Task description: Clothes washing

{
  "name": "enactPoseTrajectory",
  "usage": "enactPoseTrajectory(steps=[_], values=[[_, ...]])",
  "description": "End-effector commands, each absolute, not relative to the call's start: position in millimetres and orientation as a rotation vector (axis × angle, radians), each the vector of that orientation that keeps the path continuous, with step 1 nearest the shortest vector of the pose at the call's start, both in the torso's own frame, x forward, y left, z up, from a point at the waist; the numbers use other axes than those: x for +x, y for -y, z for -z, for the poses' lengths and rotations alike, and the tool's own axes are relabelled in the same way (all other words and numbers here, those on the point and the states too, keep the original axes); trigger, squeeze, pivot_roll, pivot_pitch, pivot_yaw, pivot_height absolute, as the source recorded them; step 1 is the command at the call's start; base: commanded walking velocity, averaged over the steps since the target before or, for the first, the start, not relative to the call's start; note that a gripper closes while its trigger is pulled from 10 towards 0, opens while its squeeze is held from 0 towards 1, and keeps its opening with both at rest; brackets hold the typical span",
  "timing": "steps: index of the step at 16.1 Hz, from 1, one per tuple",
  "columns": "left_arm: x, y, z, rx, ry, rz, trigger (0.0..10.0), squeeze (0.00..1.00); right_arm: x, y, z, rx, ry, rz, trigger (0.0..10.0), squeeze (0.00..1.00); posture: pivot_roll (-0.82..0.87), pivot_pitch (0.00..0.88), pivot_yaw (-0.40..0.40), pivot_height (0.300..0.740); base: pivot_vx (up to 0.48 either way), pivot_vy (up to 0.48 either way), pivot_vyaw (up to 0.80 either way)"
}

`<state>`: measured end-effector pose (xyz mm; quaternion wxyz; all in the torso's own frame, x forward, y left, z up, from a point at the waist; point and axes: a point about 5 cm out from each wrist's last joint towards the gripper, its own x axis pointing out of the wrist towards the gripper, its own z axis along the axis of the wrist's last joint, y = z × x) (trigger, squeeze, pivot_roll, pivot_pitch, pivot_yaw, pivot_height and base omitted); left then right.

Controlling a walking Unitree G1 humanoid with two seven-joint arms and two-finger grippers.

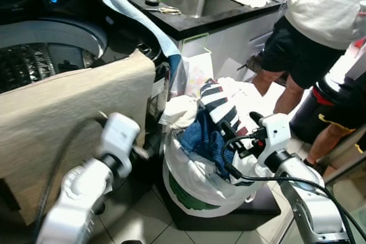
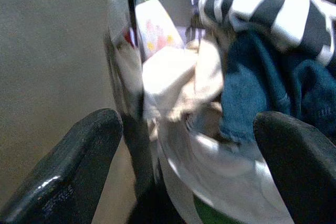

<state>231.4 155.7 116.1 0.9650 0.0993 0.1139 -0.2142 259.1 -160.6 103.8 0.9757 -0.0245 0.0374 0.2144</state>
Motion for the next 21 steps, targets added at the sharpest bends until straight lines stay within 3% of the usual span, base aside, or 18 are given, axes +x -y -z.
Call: enactPoseTrajectory(steps=[1, 5, 8, 11, 14, 21], values=[[232.5, -156.0, -118.3, 0.197, -0.215, 0.401, 10.0, 0.0, 255.7, 168.1, -106.2, -0.051, -0.081, -0.437, 10.0, 0.0, 0.14, 0.0, -0.11, 0.74, 0.0, 0.0, 0.0], [243.0, -173.7, -147.2, 0.099, -0.021, 0.197, 10.0, 0.0, 255.0, 172.7, -101.1, -0.034, -0.087, -0.445, 10.0, 0.0, 0.15, 0.0, -0.125, 0.74, 0.0, 0.0, 0.0], [231.8, -173.1, -133.4, 0.115, -0.078, 0.195, 10.0, 0.0, 262.2, 175.8, -99.0, -0.03, -0.084, -0.427, 10.0, 0.0, 0.16, 0.0, -0.13, 0.74, 0.0, 0.0, 0.0], [239.3, -173.7, -121.2, 0.143, -0.129, 0.153, 10.0, 0.0, 263.5, 175.2, -97.7, -0.028, -0.087, -0.446, 10.0, 0.0, 0.15, 0.0, -0.132, 0.74, 0.0, 0.0, 0.0], [238.8, -174.4, -129.4, 0.123, -0.082, 0.154, 10.0, 0.0, 264.3, 175.5, -88.8, -0.053, -0.091, -0.422, 10.0, 0.0, 0.15, 0.0, -0.131, 0.74, 0.0, 0.0, 0.0], [206.1, -152.9, -115.7, 0.128, -0.127, 0.213, 10.0, 0.0, 313.2, 149.7, -87.0, -0.052, -0.068, -0.403, 10.0, 0.0, 0.22, 0.0, -0.177, 0.74, 0.0, 0.0, 0.0]])
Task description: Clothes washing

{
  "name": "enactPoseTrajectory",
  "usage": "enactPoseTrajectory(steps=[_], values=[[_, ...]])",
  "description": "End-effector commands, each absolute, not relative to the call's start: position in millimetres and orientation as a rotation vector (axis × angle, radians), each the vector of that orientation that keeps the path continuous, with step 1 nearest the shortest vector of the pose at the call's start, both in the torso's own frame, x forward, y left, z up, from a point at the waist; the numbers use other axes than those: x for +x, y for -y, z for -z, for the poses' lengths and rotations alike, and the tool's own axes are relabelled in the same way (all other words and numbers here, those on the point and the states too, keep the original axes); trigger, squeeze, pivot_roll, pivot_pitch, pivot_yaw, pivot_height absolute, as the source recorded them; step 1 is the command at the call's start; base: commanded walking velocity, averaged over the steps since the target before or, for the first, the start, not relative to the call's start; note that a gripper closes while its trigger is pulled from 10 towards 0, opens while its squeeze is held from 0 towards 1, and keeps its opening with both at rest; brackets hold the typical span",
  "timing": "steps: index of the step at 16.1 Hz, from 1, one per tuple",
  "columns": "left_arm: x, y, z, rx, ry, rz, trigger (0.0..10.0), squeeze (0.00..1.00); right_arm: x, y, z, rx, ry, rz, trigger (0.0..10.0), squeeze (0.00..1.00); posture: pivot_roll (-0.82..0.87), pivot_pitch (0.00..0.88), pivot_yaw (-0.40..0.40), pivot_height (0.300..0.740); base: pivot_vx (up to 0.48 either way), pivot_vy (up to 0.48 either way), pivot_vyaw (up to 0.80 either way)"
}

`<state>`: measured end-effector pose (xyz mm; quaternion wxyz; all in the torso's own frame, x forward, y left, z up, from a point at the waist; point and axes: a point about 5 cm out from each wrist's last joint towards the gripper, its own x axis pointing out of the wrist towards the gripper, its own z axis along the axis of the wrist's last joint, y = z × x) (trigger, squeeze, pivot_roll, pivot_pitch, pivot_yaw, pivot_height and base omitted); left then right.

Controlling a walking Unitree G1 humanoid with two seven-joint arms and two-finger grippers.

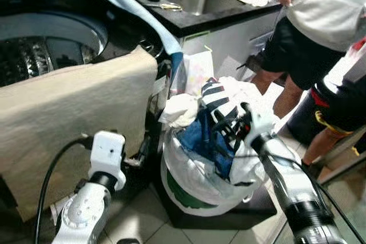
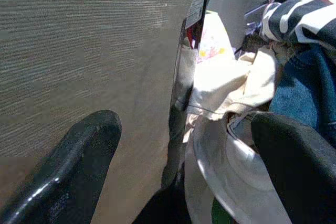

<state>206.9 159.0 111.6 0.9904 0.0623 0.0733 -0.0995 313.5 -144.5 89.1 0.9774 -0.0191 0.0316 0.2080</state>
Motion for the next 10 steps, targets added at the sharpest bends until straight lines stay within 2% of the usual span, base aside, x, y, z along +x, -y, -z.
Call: enactPoseTrajectory(steps=[1, 10], values=[[204.8, -151.3, -114.2, 0.134, -0.137, 0.215, 10.0, 0.0, 316.4, 148.8, -86.3, -0.051, -0.069, -0.404, 10.0, 0.0, 0.23, 0.0, -0.183, 0.74, 0.0, 0.0, 0.0], [191.5, -167.2, -104.0, 0.259, -0.219, 0.2, 10.0, 0.0, 347.0, 140.5, -89.6, -0.065, -0.076, -0.373, 10.0, 0.0, 0.31, 0.0, -0.187, 0.74, 0.0, 0.0, 0.0]])
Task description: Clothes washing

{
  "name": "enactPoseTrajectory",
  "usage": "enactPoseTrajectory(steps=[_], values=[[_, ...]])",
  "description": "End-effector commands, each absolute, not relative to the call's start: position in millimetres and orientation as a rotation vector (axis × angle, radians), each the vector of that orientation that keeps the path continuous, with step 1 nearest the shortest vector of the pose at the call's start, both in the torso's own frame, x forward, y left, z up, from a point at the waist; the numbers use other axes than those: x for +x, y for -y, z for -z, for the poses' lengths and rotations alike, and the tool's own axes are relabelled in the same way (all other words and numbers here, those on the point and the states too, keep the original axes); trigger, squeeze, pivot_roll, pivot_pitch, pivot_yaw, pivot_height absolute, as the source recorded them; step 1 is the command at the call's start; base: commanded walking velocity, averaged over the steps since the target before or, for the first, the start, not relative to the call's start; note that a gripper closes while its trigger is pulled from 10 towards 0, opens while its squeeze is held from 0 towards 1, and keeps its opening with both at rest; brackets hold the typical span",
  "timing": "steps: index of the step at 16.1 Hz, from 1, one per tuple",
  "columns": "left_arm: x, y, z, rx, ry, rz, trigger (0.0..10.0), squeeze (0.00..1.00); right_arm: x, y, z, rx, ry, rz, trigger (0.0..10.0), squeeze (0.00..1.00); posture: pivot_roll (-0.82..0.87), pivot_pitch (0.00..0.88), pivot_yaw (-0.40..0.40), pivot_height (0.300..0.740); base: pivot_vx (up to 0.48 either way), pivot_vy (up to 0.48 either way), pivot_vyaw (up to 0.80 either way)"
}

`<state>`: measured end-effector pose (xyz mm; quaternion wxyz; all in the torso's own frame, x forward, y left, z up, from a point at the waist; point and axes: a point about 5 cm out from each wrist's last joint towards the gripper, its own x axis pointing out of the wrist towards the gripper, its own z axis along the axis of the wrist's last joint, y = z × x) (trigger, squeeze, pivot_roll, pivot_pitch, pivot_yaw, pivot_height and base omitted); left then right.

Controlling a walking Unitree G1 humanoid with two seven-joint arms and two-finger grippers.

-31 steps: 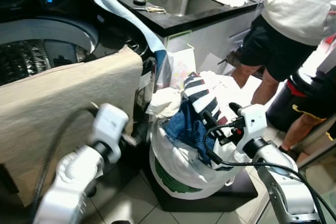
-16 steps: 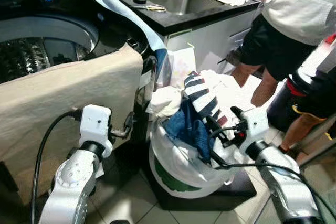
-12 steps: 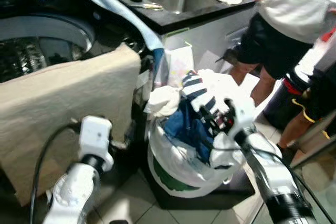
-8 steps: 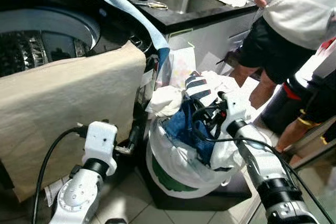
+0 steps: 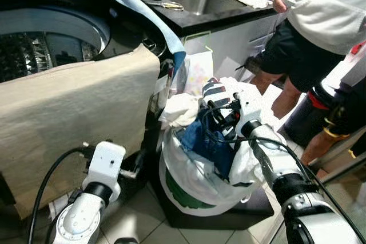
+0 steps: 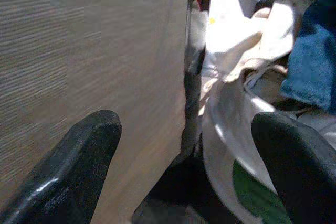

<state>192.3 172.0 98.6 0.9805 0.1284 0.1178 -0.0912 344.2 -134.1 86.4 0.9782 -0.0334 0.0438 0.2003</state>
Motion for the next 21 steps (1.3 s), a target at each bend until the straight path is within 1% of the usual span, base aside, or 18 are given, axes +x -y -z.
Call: enactPoseTrajectory(steps=[1, 3, 5, 8, 12, 13, 19, 20, 21], values=[[189.2, -168.9, -103.7, 0.265, -0.225, 0.198, 10.0, 0.0, 348.1, 138.8, -89.3, -0.066, -0.076, -0.378, 10.0, 0.0, 0.32, 0.0, -0.187, 0.74, 0.0, 0.0, 0.0], [179.6, -174.4, -104.5, 0.28, -0.239, 0.199, 10.0, 0.0, 350.4, 134.8, -86.6, -0.035, -0.101, -0.375, 10.0, 0.0, 0.34, 0.0, -0.196, 0.74, 0.0, 0.0, 0.0], [176.7, -177.8, -104.7, 0.289, -0.249, 0.194, 10.0, 0.0, 350.8, 134.7, -81.3, -0.002, -0.142, -0.356, 10.0, 0.0, 0.36, 0.0, -0.205, 0.74, 0.0, 0.0, 0.0], [174.5, -181.3, -104.4, 0.3, -0.263, 0.198, 10.0, 0.0, 351.3, 135.8, -76.0, -0.003, -0.179, -0.339, 10.0, 0.0, 0.38, 0.0, -0.208, 0.74, 0.0, 0.0, 0.0], [168.8, -179.8, -104.6, 0.264, -0.271, 0.212, 10.0, 0.0, 349.5, 135.6, -68.3, 0.014, -0.231, -0.322, 10.0, 0.0, 0.39, 0.0, -0.211, 0.74, 0.0, 0.0, 0.0], [161.3, -178.6, -105.3, 0.257, -0.267, 0.221, 10.0, 0.0, 347.7, 132.9, -64.2, 0.022, -0.254, -0.331, 10.0, 0.0, 0.39, 0.0, -0.216, 0.74, 0.0, 0.0, 0.0], [149.0, -178.7, -105.9, 0.259, -0.279, 0.223, 10.0, 0.0, 343.2, 123.8, -52.2, 0.082, -0.357, -0.332, 10.0, 0.0, 0.4, 0.0, -0.228, 0.74, 0.0, 0.0, 0.0], [147.0, -179.5, -105.3, 0.261, -0.282, 0.219, 10.0, 0.0, 341.9, 123.4, -49.7, 0.095, -0.375, -0.328, 10.0, 0.98, 0.41, 0.0, -0.23, 0.74, 0.0, 0.0, 0.0], [145.9, -180.2, -104.4, 0.262, -0.285, 0.217, 10.0, 0.0, 341.2, 123.3, -48.7, 0.1, -0.381, -0.328, 10.0, 1.0, 0.41, 0.0, -0.23, 0.74, 0.0, 0.0, 0.0]])
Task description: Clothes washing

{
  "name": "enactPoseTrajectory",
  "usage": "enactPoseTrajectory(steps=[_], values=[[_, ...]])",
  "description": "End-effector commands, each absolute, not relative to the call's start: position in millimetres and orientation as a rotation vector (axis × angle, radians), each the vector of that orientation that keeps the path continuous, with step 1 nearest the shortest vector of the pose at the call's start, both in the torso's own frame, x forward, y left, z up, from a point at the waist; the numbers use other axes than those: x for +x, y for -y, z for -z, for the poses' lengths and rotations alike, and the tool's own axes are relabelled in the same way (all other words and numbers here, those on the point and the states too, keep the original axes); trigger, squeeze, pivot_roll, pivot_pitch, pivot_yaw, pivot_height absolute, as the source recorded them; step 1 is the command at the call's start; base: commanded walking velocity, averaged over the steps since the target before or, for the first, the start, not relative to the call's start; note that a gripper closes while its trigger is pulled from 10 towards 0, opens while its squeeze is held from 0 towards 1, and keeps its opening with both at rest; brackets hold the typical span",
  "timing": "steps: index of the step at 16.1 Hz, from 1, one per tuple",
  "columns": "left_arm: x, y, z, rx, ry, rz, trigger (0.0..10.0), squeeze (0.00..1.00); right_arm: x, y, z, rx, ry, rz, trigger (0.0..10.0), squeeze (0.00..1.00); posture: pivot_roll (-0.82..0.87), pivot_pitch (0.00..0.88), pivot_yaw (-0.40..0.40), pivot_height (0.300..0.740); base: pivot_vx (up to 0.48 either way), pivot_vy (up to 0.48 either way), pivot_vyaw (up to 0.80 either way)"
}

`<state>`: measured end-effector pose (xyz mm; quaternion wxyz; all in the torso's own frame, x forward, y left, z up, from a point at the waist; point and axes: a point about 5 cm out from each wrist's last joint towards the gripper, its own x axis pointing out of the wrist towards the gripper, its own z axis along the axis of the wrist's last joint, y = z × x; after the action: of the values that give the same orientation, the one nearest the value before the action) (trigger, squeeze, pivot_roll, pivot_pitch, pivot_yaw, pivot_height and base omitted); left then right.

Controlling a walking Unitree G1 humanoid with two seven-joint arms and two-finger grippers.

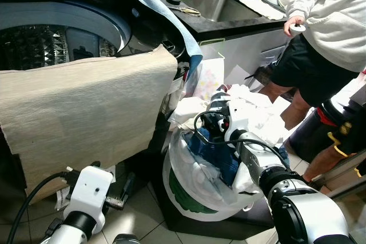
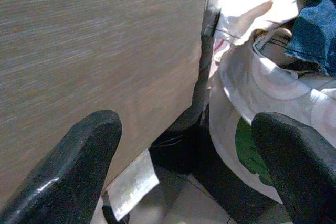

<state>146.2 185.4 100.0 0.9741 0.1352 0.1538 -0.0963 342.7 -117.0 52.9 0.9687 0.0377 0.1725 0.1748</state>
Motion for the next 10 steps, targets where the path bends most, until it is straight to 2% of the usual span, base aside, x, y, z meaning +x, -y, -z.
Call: enactPoseTrajectory(steps=[1, 7, 8, 10], values=[[145.6, -180.7, -103.3, 0.262, -0.287, 0.216, 10.0, 0.0, 341.0, 123.4, -48.2, 0.106, -0.384, -0.325, 10.0, 1.0, 0.41, 0.0, -0.23, 0.74, 0.0, 0.0, 0.0], [147.7, -185.0, -88.4, 0.26, -0.306, 0.219, 10.0, 0.0, 336.2, 120.4, -41.3, 0.108, -0.421, -0.333, 10.0, 1.0, 0.4, 0.0, -0.226, 0.74, 0.0, 0.0, 0.0], [148.2, -185.3, -86.3, 0.259, -0.306, 0.22, 10.0, 0.0, 335.8, 120.6, -40.6, 0.098, -0.429, -0.339, 0.0, 0.02, 0.4, 0.0, -0.226, 0.74, 0.0, 0.0, 0.0], [148.7, -185.1, -82.2, 0.259, -0.308, 0.224, 10.0, 0.0, 335.5, 120.9, -39.3, 0.126, -0.451, -0.332, 0.0, 0.0, 0.4, 0.0, -0.225, 0.74, 0.0, 0.0, 0.0]])
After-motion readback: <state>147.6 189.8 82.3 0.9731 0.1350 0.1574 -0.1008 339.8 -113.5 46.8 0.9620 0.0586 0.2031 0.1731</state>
